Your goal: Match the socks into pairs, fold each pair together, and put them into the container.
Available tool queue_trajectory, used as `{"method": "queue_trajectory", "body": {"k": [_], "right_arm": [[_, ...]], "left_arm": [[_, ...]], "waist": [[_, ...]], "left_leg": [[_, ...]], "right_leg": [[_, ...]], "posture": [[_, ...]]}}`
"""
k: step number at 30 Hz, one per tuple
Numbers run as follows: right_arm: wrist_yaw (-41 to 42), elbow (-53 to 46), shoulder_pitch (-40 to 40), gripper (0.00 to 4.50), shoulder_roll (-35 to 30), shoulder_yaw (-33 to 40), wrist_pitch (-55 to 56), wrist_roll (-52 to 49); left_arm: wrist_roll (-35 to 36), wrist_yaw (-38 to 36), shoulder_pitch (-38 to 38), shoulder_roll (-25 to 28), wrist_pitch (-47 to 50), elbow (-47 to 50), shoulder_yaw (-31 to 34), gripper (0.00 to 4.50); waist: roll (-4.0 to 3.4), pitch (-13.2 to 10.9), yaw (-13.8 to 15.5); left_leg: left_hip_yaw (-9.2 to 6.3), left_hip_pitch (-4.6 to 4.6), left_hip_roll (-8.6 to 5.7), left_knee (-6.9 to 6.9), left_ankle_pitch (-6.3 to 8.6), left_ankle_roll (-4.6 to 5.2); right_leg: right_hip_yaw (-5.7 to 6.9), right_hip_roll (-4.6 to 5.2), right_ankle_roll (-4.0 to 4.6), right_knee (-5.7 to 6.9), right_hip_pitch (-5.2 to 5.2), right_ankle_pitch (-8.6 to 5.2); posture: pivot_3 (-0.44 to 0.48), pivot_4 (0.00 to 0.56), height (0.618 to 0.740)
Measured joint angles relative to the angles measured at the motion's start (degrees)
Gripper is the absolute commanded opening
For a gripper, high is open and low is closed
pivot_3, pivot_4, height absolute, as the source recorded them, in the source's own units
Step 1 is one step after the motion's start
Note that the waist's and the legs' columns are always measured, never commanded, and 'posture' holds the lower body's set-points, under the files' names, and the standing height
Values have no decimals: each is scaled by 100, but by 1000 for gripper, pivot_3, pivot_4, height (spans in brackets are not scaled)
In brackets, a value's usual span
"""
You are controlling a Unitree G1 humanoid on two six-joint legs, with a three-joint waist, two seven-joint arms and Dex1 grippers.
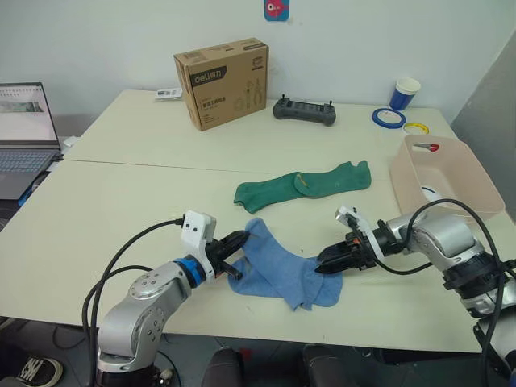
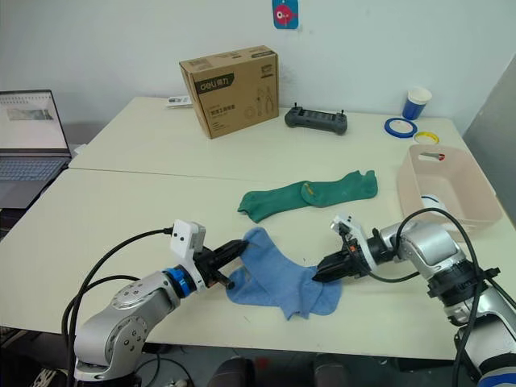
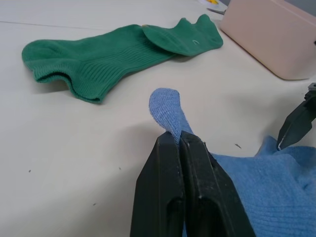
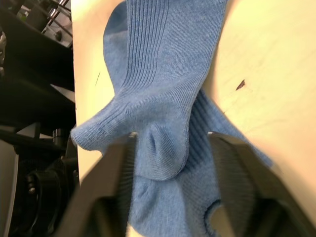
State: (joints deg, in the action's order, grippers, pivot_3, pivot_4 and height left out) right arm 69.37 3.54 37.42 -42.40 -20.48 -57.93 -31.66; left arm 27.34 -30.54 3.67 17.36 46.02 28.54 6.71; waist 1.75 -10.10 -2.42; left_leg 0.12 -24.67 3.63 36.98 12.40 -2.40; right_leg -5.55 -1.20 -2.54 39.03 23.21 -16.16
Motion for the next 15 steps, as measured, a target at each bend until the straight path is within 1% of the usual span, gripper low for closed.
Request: {"method": "queue_trajectory", "body": {"k": [4, 6, 8, 10, 12, 15], "right_arm": [[-485, -649, -576, 3220, -41, 1001, -425, -419], [-760, -1059, -924, 3220, -57, 1390, -540, -559], [-1136, -1681, -1554, 3220, -51, 1803, -662, -674], [-1441, -2038, -1930, 3220, 22, 1950, -798, -788], [-1753, -2402, -2138, 3220, 180, 1992, -887, -815], [-2062, -2729, -2381, 3220, 307, 1946, -896, -837]], "left_arm": [[210, -172, -68, 594, 161, -73, 225, 1910], [344, -349, -50, 876, 234, -213, 309, 1910], [451, -687, 34, 1336, 225, -478, 421, 1910], [447, -923, 223, 1608, 144, -763, 512, 1910], [381, -1215, 522, 1768, -104, -1046, 355, 1910], [161, -1601, 976, 1825, -501, -1547, -172, 1910]], "waist": [[0, 0, 37], [0, 0, 43], [0, 0, 53], [-1, 0, 56], [0, 0, 54], [-1, 0, 55]], "left_leg": [[-3, 0, 3, -4, 0, 0], [-2, 0, 4, -3, 0, 0], [-5, 0, 4, -4, 0, 0], [-1, 0, 3, -3, 0, 0], [3, 0, 2, 1, 0, -1], [9, 0, -3, 0, 0, -1]], "right_leg": [[3, -3, 4, 1, 3, -2], [2, -4, 1, 0, 3, -5], [7, -4, 3, 1, 3, -7], [3, -3, 3, 1, 4, -7], [-1, -2, 1, 0, 3, -5], [-3, 4, 0, -4, 1, -5]], "posture": [[0, 150, 740], [0, 150, 740], [0, 150, 740], [0, 150, 740], [0, 150, 740], [0, 150, 740]]}}
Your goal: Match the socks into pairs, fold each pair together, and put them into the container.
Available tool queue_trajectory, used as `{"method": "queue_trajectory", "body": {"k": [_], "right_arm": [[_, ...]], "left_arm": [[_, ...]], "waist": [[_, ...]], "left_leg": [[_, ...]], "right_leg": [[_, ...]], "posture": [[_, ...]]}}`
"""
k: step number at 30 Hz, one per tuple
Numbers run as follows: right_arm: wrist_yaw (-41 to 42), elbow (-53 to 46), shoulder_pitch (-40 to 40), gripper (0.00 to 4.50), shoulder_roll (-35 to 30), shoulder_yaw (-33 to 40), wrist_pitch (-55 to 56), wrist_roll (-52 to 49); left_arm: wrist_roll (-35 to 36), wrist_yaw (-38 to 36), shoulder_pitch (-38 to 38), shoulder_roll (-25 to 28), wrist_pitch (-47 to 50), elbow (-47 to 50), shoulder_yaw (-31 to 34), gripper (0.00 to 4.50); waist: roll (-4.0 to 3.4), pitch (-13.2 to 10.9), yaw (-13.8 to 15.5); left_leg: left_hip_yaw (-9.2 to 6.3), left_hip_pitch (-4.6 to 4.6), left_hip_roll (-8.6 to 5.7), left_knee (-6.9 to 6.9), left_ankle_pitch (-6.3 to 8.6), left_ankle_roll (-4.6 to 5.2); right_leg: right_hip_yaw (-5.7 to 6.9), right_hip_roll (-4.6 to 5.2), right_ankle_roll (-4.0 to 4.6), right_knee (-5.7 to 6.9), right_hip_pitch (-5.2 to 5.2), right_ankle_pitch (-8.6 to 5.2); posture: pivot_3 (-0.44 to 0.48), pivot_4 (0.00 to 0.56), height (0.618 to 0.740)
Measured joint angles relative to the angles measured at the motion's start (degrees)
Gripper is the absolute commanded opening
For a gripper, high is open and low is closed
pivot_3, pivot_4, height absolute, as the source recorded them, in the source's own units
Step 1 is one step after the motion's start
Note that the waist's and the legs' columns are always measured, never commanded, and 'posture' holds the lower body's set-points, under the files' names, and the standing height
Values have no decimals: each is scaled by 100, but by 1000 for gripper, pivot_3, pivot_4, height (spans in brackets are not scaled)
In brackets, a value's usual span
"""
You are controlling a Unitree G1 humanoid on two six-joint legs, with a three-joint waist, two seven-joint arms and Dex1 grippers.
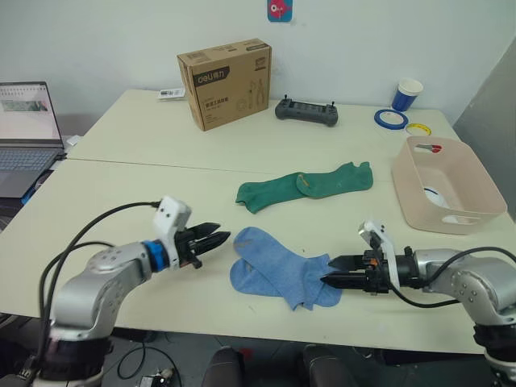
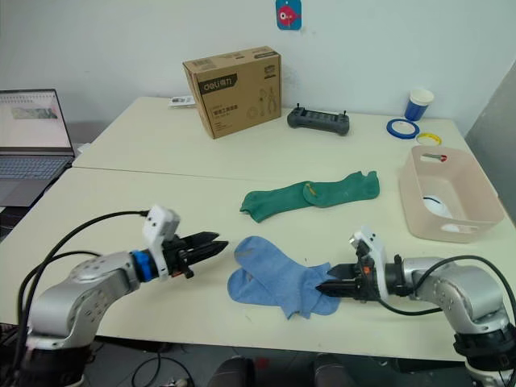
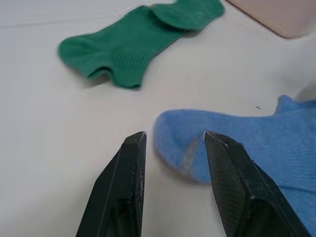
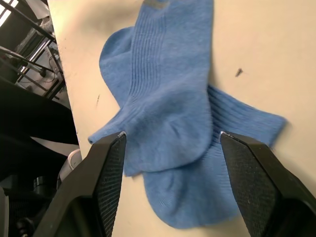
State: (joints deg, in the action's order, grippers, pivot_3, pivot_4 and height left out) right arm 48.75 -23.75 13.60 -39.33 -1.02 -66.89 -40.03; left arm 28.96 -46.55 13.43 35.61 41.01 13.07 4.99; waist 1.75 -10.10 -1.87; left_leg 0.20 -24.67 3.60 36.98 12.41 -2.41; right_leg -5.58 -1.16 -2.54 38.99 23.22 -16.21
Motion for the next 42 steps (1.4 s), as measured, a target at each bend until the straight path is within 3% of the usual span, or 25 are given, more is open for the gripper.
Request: {"method": "queue_trajectory", "body": {"k": [7, 11, 14, 18, 24, 25, 33, 37, 42], "right_arm": [[-363, -19, -170, 3220, -9, -142, -9, 71], [-479, -6, -160, 3220, 120, -207, -6, 46], [-567, -2, -130, 3220, 234, -204, -89, 21], [-653, 19, -123, 2351, 452, -179, -244, -196], [-683, 18, -107, 135, 473, -92, -327, -413], [-687, 19, -74, 33, 473, -60, -371, -451], [-520, 41, 258, 33, 230, 222, -445, -854], [-185, 133, 612, 33, -157, 481, -557, -1214], [232, 688, 750, 33, -609, 158, -309, -903]], "left_arm": [[-688, -569, 1090, -136, -847, -1573, -925, 1910], [-938, -788, 1170, -233, -1115, -1932, -1268, 1910], [-1036, -880, 1164, -243, -1223, -2015, -1356, 1346], [-1048, -933, 1164, -255, -1261, -2023, -1355, 70], [-1046, -936, 1162, -254, -1259, -2019, -1343, 0], [-1020, -935, 1140, -254, -1243, -1999, -1308, 0], [-580, -778, 851, -227, -624, -1277, -792, 0], [-38, -439, 463, -236, 62, -377, -358, 0], [51, 248, -158, -451, 268, 125, -20, 0]], "waist": [[0, 0, -4], [0, 0, -19], [0, 0, -9], [0, 0, -7], [0, 0, -3], [0, 0, -7], [0, 0, -4], [1, -1, -8], [1, -1, -5]], "left_leg": [[-4, -1, 3, -5, 0, 1], [-8, -1, 8, -5, 0, 1], [-10, -1, 8, -3, 0, 1], [-8, -1, 8, -1, 0, 1], [-9, -2, 8, -2, 0, 1], [-9, -2, 8, -2, 0, 1], [-7, -4, 8, -3, 0, 1], [-12, -4, 8, -2, 0, 1], [-8, -1, 7, 0, 0, 1]], "right_leg": [[3, -6, 2, 1, 3, -1], [3, -12, 3, 3, 3, 0], [5, -12, 2, 6, 3, 0], [3, -10, 2, 6, 1, 0], [4, -10, 2, 6, 1, 0], [3, -10, 2, 6, 2, 0], [2, -7, 1, 5, 2, 0], [7, -6, 1, 5, 1, 0], [4, -6, 1, 5, 0, 0]], "posture": [[0, 150, 740], [0, 150, 740], [0, 150, 740], [0, 150, 740], [0, 150, 740], [0, 150, 740], [0, 150, 740], [0, 150, 740], [0, 150, 740]]}}
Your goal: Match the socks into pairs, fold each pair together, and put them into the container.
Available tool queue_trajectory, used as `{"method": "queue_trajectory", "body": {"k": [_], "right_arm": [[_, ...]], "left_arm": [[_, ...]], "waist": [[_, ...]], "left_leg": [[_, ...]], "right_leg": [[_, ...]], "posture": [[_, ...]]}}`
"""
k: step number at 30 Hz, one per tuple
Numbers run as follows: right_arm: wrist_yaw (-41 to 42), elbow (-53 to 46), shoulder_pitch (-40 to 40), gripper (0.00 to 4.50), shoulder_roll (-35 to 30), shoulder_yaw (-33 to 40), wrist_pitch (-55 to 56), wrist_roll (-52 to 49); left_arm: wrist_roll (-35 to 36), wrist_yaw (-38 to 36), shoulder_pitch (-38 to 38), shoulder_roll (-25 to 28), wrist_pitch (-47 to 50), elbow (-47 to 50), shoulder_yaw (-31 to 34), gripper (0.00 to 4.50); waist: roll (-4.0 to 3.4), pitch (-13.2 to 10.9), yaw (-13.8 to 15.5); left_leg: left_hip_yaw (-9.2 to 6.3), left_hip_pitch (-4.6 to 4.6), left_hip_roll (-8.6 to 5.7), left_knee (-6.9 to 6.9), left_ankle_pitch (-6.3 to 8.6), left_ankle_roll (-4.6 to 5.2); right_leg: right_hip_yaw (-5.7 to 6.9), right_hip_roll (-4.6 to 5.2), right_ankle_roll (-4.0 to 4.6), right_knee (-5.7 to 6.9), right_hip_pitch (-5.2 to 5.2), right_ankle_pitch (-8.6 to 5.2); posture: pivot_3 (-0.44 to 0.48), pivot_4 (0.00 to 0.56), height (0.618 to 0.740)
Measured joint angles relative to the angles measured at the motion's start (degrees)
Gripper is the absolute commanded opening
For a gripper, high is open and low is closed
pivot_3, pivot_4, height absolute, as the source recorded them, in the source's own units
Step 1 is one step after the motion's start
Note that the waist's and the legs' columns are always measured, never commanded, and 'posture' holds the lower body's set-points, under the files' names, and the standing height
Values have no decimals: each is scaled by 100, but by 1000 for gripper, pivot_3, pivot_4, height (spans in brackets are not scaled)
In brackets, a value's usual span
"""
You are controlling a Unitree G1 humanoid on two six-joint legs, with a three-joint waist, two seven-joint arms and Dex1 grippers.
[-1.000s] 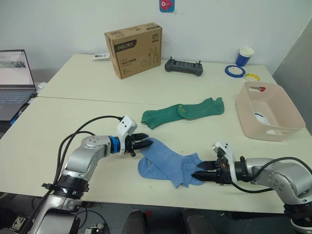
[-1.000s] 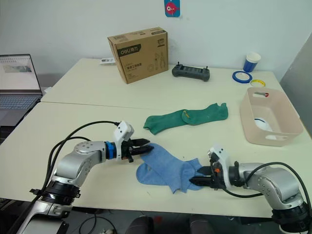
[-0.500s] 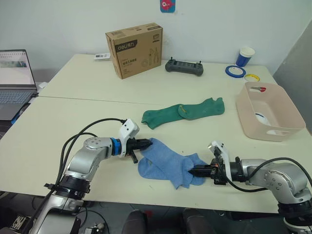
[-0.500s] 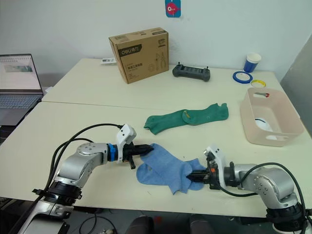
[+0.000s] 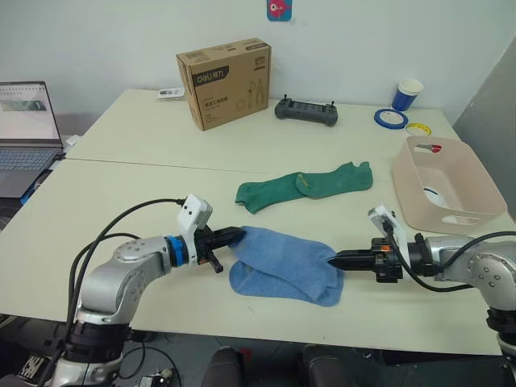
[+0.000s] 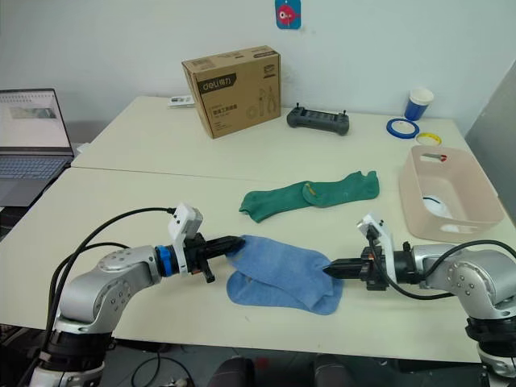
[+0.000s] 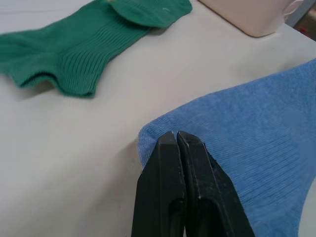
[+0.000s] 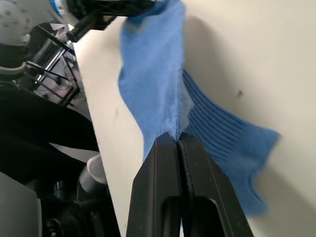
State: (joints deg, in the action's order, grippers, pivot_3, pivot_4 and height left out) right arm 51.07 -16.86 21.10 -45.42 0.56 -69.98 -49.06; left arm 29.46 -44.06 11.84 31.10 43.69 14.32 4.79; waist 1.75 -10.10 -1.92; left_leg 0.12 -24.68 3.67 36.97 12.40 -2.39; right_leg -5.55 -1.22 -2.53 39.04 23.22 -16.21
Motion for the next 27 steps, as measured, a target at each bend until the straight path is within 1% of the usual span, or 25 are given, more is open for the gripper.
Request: {"method": "queue_trajectory", "body": {"k": [2, 5, 9, 13, 17, 20, 24, 27], "right_arm": [[116, 123, 58, 33, -2, -110, 56, 39], [217, 158, 89, 33, -2, -198, 67, 44], [379, 165, 139, 33, -52, -269, 93, 66], [655, 369, 444, 33, -181, -581, 277, 275], [1032, 826, 760, 33, -343, -962, 627, 720], [1250, 1226, 953, 33, -330, -1250, 919, 1029], [1425, 1795, 1191, 33, -135, -1543, 1252, 1443], [1473, 2072, 1320, 33, 37, -1563, 1424, 1662]], "left_arm": [[32, 260, -180, -101, 38, 66, 189, 0], [172, 351, -345, -66, 117, 259, 345, 0], [537, 419, -803, -65, 364, 893, 442, 0], [681, 860, -974, -471, 373, 1381, 418, 0], [584, 1179, -1245, -615, 321, 1622, 40, 0], [325, 1265, -1373, -603, 110, 1649, -194, 0], [59, 1342, -1445, -627, -174, 1531, -399, 0], [-44, 1385, -1370, -730, -408, 1349, -411, 0]], "waist": [[0, 0, -8], [0, 0, 1], [0, 0, 0], [0, 0, 1], [0, 0, -2], [0, 0, 0], [0, 0, 0], [0, 0, 3]], "left_leg": [[-2, 0, 1, -1, 0, 0], [-2, 0, 1, -2, 0, 0], [5, -1, -4, -2, 0, 0], [4, 0, -5, 3, 0, 0], [5, 2, -6, 0, 0, 0], [3, 2, -3, -2, 0, 0], [6, 3, -4, 1, 0, 0], [6, 2, -4, 1, 0, 0]], "right_leg": [[1, -2, 0, 1, 1, 0], [1, -2, 0, 1, 2, 0], [-3, 7, -1, -3, 1, 0], [-2, 7, -3, -2, -2, 2], [-4, 6, -2, -3, 1, 2], [-3, 2, 1, -3, 2, 1], [-5, 3, 1, -2, 2, 2], [-5, 3, 1, -2, 1, 2]], "posture": [[0, 150, 740], [0, 150, 740], [0, 150, 740], [0, 150, 740], [0, 150, 740], [0, 150, 740], [0, 150, 740], [0, 150, 740]]}}
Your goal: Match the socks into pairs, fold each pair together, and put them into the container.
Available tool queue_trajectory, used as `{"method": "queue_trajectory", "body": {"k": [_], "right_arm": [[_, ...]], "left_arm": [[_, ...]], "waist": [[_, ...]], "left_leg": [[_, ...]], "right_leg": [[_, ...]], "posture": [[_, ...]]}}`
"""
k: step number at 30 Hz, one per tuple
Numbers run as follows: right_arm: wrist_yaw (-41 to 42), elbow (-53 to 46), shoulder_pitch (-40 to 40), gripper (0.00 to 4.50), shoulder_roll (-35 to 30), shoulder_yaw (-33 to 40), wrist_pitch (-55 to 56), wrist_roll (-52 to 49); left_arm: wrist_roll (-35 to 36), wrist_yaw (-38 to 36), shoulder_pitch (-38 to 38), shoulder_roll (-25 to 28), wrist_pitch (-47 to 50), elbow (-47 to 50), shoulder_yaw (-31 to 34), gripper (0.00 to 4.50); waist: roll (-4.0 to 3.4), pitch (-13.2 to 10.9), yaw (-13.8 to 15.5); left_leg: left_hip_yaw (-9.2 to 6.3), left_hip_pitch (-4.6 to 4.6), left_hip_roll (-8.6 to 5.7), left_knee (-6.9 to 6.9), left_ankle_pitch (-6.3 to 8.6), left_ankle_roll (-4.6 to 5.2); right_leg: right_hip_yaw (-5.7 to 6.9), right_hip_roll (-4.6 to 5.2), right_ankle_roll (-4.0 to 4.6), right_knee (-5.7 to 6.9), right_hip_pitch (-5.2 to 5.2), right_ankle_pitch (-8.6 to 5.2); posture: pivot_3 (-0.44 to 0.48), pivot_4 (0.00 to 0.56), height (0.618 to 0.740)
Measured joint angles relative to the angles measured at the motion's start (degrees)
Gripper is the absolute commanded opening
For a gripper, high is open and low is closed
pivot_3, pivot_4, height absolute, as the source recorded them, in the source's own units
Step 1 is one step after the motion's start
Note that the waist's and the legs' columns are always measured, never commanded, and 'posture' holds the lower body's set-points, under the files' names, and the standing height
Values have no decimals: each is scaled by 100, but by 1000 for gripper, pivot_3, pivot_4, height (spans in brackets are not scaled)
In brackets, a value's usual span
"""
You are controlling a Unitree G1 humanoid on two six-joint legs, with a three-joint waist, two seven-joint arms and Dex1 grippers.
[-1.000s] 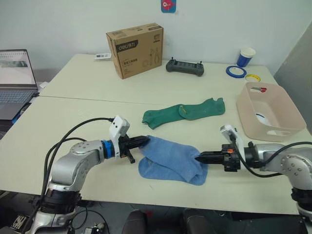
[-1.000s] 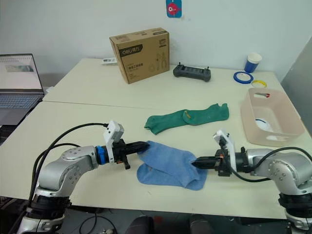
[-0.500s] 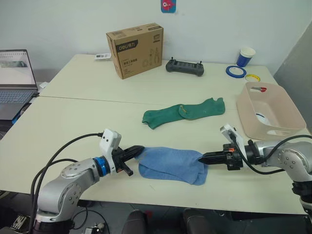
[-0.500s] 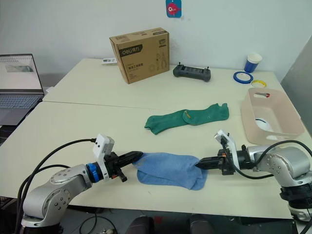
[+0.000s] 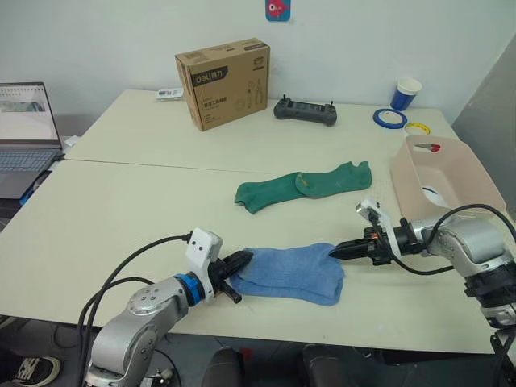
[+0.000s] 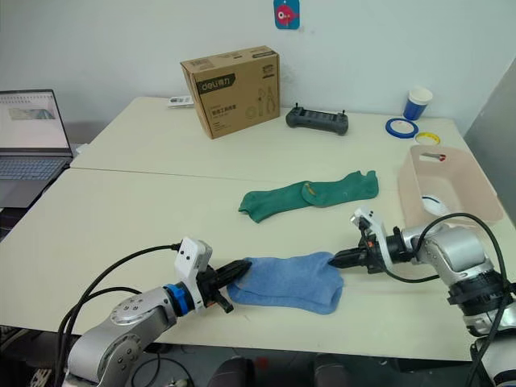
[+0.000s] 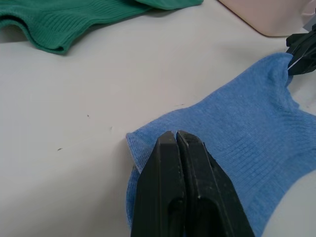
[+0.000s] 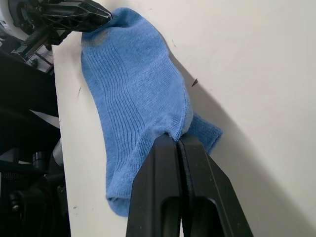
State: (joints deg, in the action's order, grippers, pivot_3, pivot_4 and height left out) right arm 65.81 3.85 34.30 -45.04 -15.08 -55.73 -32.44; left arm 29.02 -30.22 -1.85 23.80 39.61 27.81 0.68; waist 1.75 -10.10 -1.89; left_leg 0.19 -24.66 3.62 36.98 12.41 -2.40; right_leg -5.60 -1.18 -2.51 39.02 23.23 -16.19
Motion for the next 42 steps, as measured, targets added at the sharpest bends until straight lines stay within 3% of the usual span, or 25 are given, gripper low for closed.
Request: {"method": "queue_trajectory", "body": {"k": [13, 20, 21, 25, 27, 31, 36, 42], "right_arm": [[57, 385, 241, 33, 233, -64, 340, 538], [-86, 54, -80, 2427, 227, 517, 476, 448], [-78, -74, -179, 2484, 180, 628, 474, 395], [4, -866, -598, 2484, -83, 1081, 721, 212], [27, -1360, -909, 2484, -169, 1135, 1282, 376], [95, -1878, -1797, 2484, -404, 861, 2980, 1254], [-1, -1558, -2312, 2484, -367, 570, 5174, 2293], [-195, -1108, -2320, 2484, -316, 446, 6781, 2998]], "left_arm": [[-67, -44, 198, 0, -256, -300, 65, 0], [104, -173, 176, 248, -122, -299, 279, 2176], [160, -193, 181, 334, -82, -299, 377, 2492], [393, -594, 152, 852, -32, -312, 786, 2492], [295, -991, 42, 1284, -318, -320, 849, 2492], [-801, -2096, -314, 2360, -2040, -610, 538, 2492], [-1641, -2626, 45, 2399, -3672, -1268, -11, 2492], [-2279, -2657, 453, 2078, -4591, -1764, -560, 2492]], "waist": [[0, 0, -1], [0, 0, 2], [0, 0, 1], [-2, -1, -3], [-2, -1, -8], [-6, -2, 2], [-6, -3, 13], [-6, -3, 6]], "left_leg": [[-1, 0, 0, -2, 0, 0], [-2, -1, 1, -3, 0, 0], [-3, -1, 1, -3, 0, 0], [-1, 0, 2, -4, 0, 0], [-2, 1, 5, -5, 0, 0], [15, 8, -3, -12, 1, -1], [39, 8, -9, 1, 0, -2], [40, 17, 0, -5, 0, -1]], "right_leg": [[1, 0, 11, 0, 0, 6], [3, 0, 10, 1, 1, 5], [4, 0, 7, 1, 1, 3], [3, 0, -1, 1, 2, -2], [6, -2, 2, -1, 2, -5], [4, 17, 36, -3, 3, -24], [-7, 32, 37, -3, 0, -23], [-8, 22, 4, 2, 0, -4]], "posture": [[0, 150, 740], [0, 150, 740], [0, 150, 740], [0, 150, 740], [0, 150, 740], [0, 150, 740], [0, 150, 740], [0, 150, 740]]}}
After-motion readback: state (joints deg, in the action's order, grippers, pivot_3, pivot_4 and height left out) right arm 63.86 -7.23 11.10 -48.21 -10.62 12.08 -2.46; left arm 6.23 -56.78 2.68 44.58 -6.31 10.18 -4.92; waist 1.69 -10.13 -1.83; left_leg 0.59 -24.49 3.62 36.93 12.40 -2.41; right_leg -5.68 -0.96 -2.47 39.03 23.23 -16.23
